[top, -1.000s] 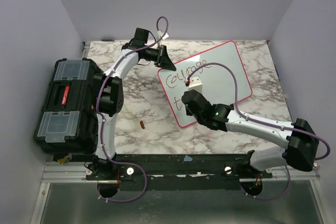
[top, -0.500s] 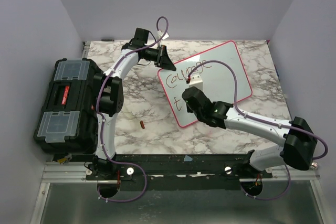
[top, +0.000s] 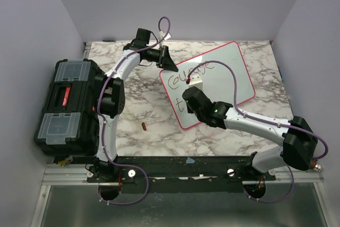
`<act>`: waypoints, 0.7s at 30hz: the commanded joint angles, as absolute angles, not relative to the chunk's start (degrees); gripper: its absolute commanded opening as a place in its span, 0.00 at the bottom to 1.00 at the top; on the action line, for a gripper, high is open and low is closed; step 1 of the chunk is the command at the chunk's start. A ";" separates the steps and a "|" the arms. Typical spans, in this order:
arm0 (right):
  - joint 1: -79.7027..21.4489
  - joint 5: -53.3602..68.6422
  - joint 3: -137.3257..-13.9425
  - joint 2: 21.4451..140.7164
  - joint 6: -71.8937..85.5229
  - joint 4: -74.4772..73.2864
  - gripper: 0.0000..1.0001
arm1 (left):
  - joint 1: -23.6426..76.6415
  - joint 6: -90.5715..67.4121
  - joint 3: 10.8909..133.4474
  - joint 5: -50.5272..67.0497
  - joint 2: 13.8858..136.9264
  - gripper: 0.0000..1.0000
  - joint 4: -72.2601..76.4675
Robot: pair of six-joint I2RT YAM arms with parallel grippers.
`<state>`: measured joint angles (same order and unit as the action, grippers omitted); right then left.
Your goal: Write a sentence on the whiteboard
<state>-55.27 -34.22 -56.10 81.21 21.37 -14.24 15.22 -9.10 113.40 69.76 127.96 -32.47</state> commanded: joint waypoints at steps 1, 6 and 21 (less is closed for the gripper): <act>-54.96 -31.73 -56.83 82.41 20.97 -12.92 0.01 | 15.02 -3.96 113.13 69.26 126.82 0.00 -29.04; -54.99 -29.50 -55.74 82.78 21.17 -13.18 0.01 | 15.00 -3.96 113.12 69.21 126.77 0.00 -29.07; -54.96 -26.72 -51.68 80.25 23.60 -15.95 0.01 | 15.03 -4.04 113.20 69.26 126.91 0.00 -29.09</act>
<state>-55.27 -28.53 -54.00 80.73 22.31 -13.58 15.22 -9.02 113.40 69.71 127.96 -32.45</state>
